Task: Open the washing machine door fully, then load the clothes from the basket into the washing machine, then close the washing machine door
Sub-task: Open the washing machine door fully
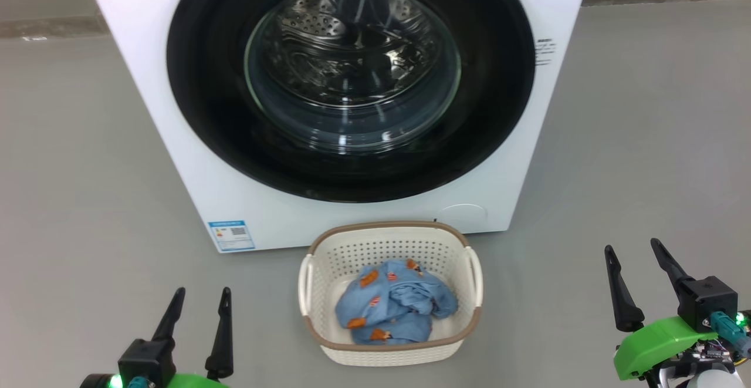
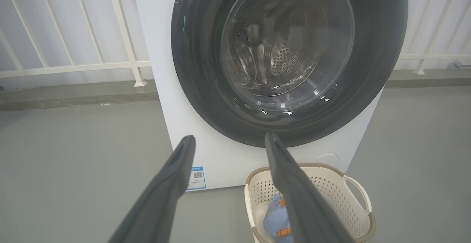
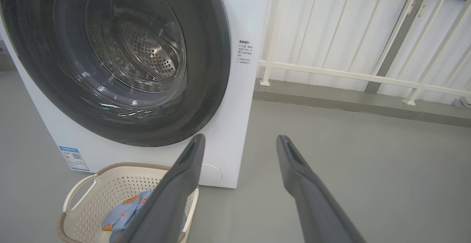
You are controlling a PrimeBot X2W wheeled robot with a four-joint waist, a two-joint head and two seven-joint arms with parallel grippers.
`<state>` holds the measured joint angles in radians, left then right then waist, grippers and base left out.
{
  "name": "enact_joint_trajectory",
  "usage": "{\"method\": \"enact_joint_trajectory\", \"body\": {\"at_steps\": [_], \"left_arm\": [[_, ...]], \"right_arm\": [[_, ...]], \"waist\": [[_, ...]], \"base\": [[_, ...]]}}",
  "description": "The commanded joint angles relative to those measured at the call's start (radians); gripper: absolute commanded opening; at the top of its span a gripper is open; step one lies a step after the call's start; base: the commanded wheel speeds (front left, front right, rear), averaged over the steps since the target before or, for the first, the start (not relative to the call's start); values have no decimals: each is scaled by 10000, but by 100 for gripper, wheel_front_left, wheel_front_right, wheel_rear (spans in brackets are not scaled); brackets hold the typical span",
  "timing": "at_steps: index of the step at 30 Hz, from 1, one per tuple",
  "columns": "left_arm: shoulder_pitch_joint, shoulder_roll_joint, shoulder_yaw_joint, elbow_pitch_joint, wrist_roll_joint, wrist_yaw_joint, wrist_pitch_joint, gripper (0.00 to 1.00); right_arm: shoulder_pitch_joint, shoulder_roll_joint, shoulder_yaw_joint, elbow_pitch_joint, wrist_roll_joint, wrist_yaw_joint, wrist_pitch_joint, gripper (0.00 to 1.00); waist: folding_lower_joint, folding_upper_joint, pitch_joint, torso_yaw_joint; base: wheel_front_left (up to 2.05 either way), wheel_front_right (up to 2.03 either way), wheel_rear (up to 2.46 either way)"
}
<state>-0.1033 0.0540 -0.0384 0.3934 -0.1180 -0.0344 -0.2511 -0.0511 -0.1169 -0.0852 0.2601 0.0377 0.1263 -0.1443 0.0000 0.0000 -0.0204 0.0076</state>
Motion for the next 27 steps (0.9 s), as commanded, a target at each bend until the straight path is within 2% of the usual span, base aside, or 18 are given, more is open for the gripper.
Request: {"method": "enact_joint_trajectory", "body": {"at_steps": [1, 16, 27], "left_arm": [[-463, 155, 291, -144, 138, 12, -107, 100], [-448, 131, 337, -329, 89, -109, -107, 100], [-359, 130, 315, -400, 203, -165, -107, 100]], "right_arm": [[-156, -204, 180, -199, 96, 44, -150, 100], [-199, -156, 165, -244, 77, 44, -155, 100], [-206, -141, 124, -229, 90, 44, -163, 100]], "waist": [[0, 0, 3, 1], [0, 0, 85, -29], [0, 0, 50, -79]], "base": [[97, 97, -193], [113, 115, -228], [40, 40, -80]]}}
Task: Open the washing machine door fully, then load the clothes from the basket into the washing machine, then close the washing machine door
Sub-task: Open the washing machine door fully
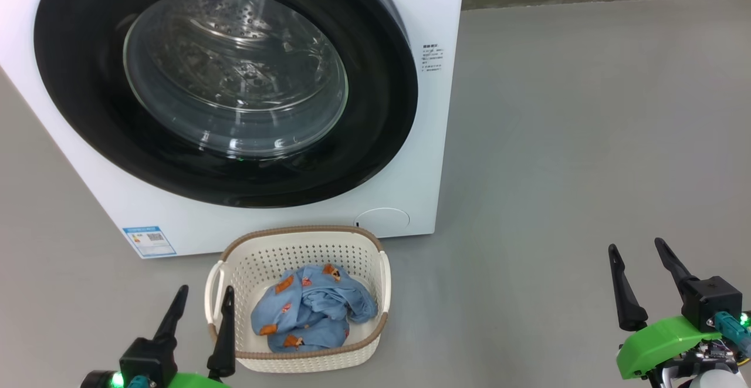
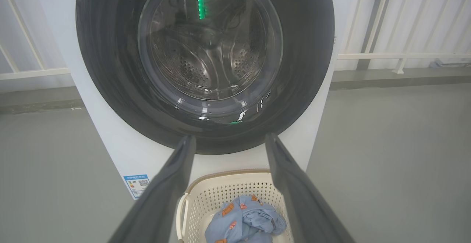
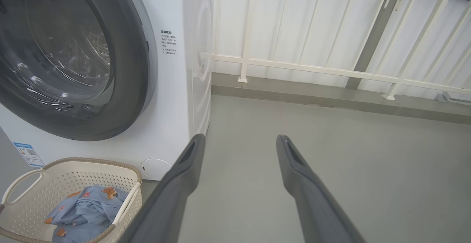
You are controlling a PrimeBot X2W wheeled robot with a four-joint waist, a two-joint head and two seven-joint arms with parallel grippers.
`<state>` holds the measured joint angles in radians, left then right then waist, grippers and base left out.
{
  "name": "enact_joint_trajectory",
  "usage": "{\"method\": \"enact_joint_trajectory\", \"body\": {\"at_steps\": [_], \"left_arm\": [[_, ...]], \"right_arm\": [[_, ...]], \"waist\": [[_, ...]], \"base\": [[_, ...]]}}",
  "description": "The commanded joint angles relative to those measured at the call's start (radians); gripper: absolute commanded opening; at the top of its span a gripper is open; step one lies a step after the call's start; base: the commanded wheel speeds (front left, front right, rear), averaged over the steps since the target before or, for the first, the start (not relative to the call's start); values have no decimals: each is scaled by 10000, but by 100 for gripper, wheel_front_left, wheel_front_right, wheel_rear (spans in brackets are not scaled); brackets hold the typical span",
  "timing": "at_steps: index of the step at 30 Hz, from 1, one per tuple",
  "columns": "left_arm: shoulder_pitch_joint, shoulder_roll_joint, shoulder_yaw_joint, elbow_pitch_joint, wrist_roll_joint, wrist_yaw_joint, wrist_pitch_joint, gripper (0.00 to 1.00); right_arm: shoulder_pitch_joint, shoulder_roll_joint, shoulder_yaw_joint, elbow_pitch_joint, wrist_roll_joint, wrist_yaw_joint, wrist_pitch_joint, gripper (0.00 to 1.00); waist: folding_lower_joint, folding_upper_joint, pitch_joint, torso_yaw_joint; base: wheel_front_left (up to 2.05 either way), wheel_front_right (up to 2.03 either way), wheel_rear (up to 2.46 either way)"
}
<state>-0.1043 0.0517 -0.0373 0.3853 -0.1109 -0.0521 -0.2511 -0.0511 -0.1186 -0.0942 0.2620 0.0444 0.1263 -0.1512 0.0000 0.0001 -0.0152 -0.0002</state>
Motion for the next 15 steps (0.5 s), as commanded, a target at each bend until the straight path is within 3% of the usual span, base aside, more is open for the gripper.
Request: {"method": "enact_joint_trajectory", "body": {"at_steps": [1, 15], "left_arm": [[-346, 148, 299, -319, 144, 31, -107, 100], [-305, 135, 295, -305, 145, 28, -107, 100]], "right_arm": [[-204, -115, 212, -253, 18, 44, -89, 100], [-198, -75, 240, -317, 0, 44, -73, 100]], "waist": [[0, -1, -9, -6], [0, -1, 18, -58]], "base": [[0, 0, 0], [0, 0, 0]]}}
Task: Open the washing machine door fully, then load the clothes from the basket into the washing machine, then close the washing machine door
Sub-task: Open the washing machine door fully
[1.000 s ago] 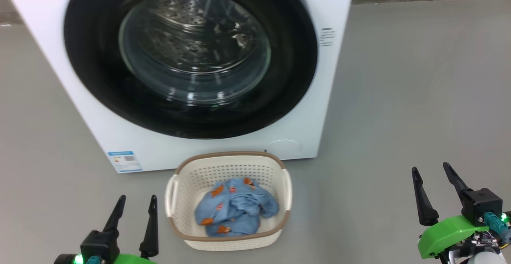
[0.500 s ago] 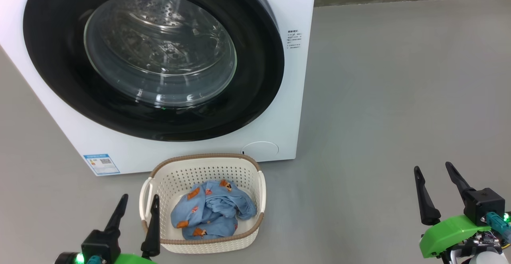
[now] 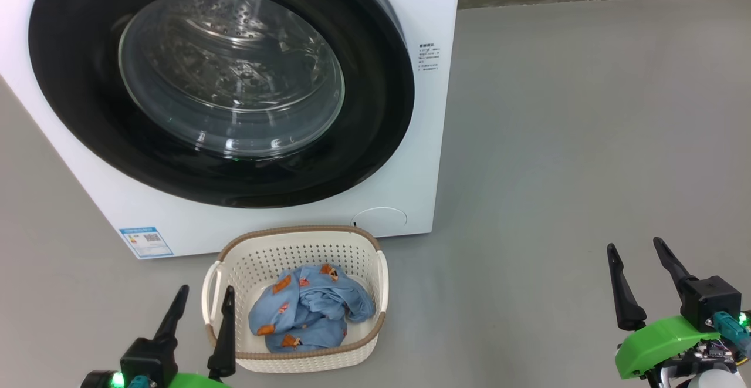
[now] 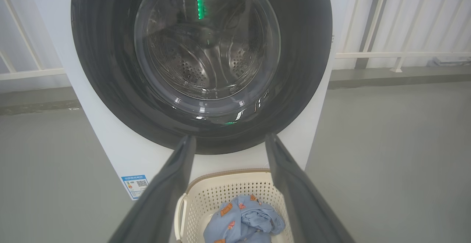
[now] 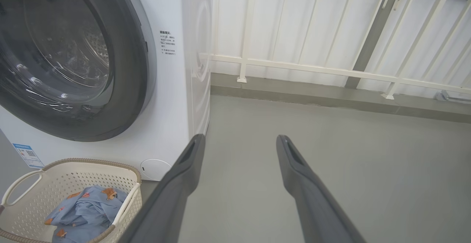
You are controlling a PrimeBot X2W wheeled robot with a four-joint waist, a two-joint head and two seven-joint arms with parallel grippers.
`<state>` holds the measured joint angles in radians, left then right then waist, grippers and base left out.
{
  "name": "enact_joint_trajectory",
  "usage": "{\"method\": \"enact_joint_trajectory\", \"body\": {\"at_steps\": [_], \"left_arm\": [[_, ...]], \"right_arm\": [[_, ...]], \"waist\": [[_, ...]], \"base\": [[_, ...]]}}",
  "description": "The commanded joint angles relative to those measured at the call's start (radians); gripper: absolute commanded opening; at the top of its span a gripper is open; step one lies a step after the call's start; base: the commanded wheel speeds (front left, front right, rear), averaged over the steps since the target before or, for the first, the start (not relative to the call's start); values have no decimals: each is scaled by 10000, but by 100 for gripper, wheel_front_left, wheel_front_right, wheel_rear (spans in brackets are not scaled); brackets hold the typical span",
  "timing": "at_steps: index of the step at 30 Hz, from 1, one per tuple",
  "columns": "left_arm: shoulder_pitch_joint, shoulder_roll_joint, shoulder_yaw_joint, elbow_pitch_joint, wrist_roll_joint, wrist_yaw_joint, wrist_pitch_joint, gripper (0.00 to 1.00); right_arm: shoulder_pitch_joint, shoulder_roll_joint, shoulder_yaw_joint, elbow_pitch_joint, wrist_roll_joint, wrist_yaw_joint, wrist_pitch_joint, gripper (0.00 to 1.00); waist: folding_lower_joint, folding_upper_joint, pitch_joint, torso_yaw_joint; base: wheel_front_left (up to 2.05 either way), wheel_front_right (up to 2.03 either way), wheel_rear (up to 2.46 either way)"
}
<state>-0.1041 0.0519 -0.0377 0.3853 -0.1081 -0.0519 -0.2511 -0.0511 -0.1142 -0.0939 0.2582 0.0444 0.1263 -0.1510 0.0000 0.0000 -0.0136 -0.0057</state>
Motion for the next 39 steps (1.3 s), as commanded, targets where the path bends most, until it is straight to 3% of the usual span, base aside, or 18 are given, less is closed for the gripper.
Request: {"method": "enact_joint_trajectory", "body": {"at_steps": [1, 14, 21, 22, 23, 24, 25, 29, 33, 39], "left_arm": [[-308, 130, 293, -303, 126, 34, -107, 100], [-383, 125, 263, -383, 144, -28, -107, 100], [-727, 112, 227, -507, 160, -48, -107, 100], [-777, 107, 219, -523, 162, -42, -107, 100], [-814, 103, 206, -540, 167, -40, -107, 100], [-843, 98, 187, -551, 172, -38, -107, 100], [-883, 92, 169, -571, 172, -38, -107, 100], [-1068, 70, 97, -657, 152, -50, -107, 100], [-1251, 47, 15, -750, 126, -45, -107, 100], [-1471, 25, -125, -799, 148, -30, -107, 100]], "right_arm": [[-199, -113, 243, -280, -3, 44, -70, 100], [-280, -230, 328, -307, 46, 44, -29, 100], [-876, -336, 172, -89, 861, 44, 46, 100], [-1004, -445, 210, -27, 896, 44, 49, 94], [-1130, -490, 233, 46, 1019, 44, 31, 52], [-1269, -502, 210, 111, 1191, 44, 2, 22], [-1410, -568, 212, 174, 1253, 44, -20, 0], [-2065, -463, 108, 513, 2186, 44, -105, 0], [-2920, -4, -152, 991, 4957, 44, 185, 0], [-4296, 309, -822, 1530, 9783, 44, 1566, 0]], "waist": [[0, 0, 6, -10], [0, 0, 350, 6], [0, 0, 964, 239], [0, 0, 1050, 277], [0, 0, 1113, 310], [0, 0, 1194, 348], [0, 0, 1284, 388], [0, 0, 1605, 528], [0, 0, 1845, 637], [0, 0, 2088, 748]], "base": [[0, 0, 0], [0, 0, 0], [0, 0, 0], [0, 0, 0], [0, 0, 0], [0, 0, 0], [0, 0, 0], [0, 0, 0], [0, 0, 0], [0, 0, 0]]}}
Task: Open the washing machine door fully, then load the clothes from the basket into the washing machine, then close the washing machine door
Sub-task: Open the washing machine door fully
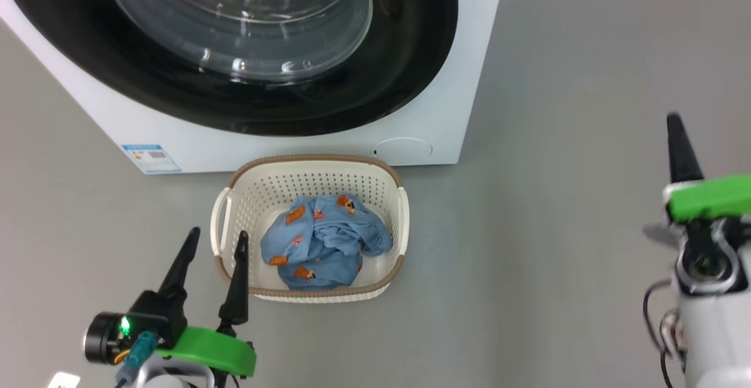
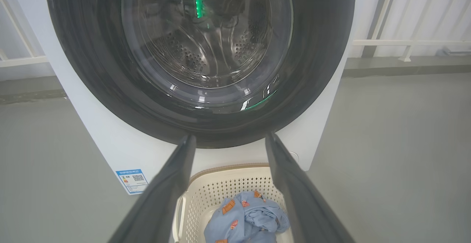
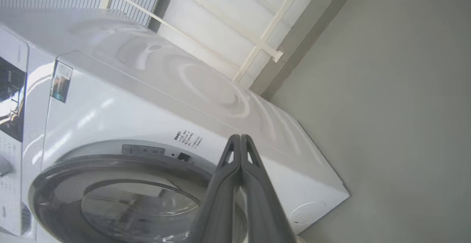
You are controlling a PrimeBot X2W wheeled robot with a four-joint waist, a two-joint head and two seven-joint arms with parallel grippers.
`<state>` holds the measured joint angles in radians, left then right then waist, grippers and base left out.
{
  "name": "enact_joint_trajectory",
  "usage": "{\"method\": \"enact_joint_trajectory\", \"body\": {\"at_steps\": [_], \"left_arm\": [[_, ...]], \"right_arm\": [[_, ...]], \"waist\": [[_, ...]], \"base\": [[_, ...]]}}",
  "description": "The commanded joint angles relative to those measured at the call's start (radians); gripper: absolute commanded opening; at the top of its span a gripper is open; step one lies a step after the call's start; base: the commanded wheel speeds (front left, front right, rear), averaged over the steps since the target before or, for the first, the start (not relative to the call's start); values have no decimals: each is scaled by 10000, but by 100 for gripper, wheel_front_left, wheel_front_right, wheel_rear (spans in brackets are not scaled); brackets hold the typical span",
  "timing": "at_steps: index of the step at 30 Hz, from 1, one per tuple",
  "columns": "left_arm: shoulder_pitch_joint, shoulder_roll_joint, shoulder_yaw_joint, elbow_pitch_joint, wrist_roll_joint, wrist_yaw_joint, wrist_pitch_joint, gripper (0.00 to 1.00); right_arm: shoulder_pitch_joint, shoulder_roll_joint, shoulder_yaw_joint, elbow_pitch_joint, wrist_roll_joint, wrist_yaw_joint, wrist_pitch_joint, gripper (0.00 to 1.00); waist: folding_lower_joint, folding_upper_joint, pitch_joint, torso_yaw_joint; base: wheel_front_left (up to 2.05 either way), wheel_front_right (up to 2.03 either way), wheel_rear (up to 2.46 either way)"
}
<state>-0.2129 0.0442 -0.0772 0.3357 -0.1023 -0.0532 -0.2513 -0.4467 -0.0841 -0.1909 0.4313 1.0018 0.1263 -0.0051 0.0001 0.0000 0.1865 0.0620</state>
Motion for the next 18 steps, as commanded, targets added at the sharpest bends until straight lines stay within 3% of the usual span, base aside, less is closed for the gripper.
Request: {"method": "enact_joint_trajectory", "body": {"at_steps": [1, 5, 9, 18], "left_arm": [[-416, 99, 250, -305, 90, -22, -105, 100], [-590, 93, 157, -314, 143, -53, -105, 100], [-768, 88, 93, -342, 161, -84, -105, 100], [-1142, 75, -158, -313, 172, -146, -105, 100]], "right_arm": [[-556, 24, 19, -98, 816, 44, 359, 0], [-1510, 80, -467, 566, 2818, 44, 1516, 0], [-2586, 121, -696, 1297, 4091, 44, 2688, 0], [-5025, -197, -657, 2919, 5010, 44, 4375, 0]], "waist": [[-1, 0, 136, 93], [-1, 0, 391, 176], [-1, 0, 714, 299], [-1, 0, 1379, 747]], "base": [[0, 0, 0], [0, 0, 0], [0, 0, 0], [0, 0, 0]]}}
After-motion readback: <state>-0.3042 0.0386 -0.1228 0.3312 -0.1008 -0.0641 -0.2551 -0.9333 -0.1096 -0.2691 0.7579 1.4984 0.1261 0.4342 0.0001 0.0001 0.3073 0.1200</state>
